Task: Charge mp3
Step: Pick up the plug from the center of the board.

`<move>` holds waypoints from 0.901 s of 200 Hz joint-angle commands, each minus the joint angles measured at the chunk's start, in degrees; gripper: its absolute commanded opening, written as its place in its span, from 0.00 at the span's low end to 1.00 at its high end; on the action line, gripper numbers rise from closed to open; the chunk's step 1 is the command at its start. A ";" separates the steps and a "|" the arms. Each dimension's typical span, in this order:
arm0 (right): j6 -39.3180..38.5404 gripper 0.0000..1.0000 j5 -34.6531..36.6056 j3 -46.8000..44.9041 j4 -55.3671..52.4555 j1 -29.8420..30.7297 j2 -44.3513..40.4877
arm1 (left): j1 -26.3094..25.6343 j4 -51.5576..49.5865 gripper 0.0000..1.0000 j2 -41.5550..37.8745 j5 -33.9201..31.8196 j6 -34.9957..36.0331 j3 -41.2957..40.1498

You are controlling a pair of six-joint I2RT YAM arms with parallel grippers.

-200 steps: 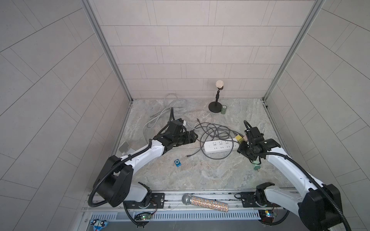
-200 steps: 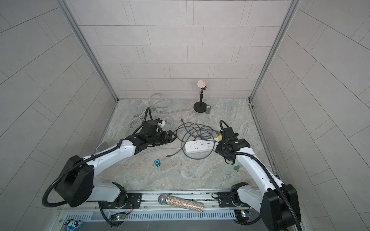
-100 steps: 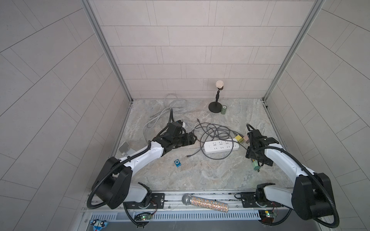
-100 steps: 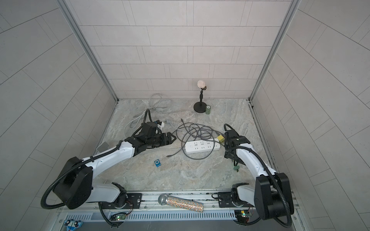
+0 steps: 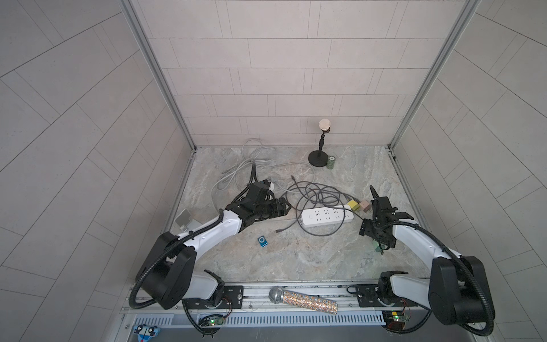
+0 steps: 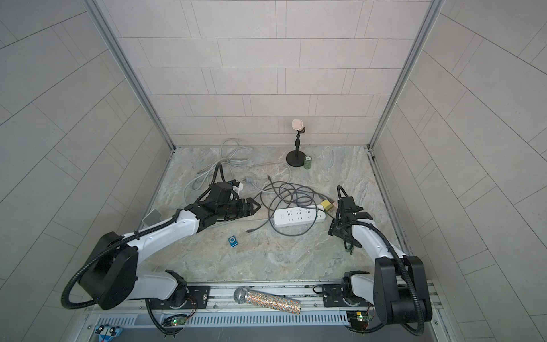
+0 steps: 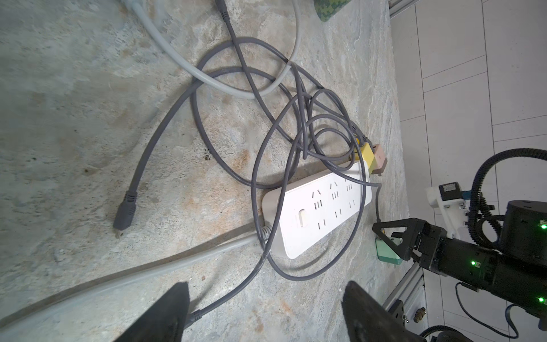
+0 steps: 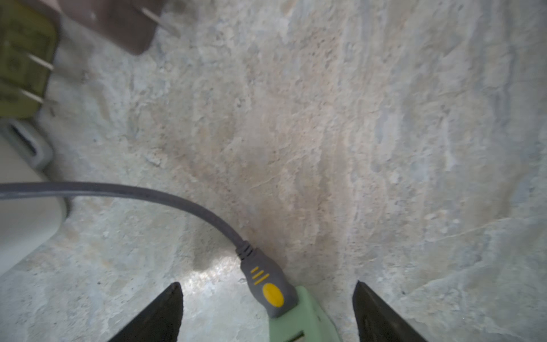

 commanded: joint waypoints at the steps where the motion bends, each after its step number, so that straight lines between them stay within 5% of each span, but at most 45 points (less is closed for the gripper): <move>1: 2.34 0.86 -4.29 -1.80 -0.67 0.62 -3.71 | -0.11 0.41 0.86 -1.22 -0.19 0.00 -0.56; 51: 6.77 0.79 -9.04 -5.20 0.51 3.63 -8.35 | -0.07 0.59 0.86 -1.35 -0.20 -0.09 -0.83; 81: 7.58 0.74 -2.59 -3.24 -5.11 3.68 -5.73 | -0.11 0.63 0.86 -1.33 0.07 -0.18 -0.91; 180: 5.22 0.36 -2.91 -0.52 -7.65 3.68 -1.60 | -0.11 0.61 0.85 -0.73 0.39 -0.20 -0.96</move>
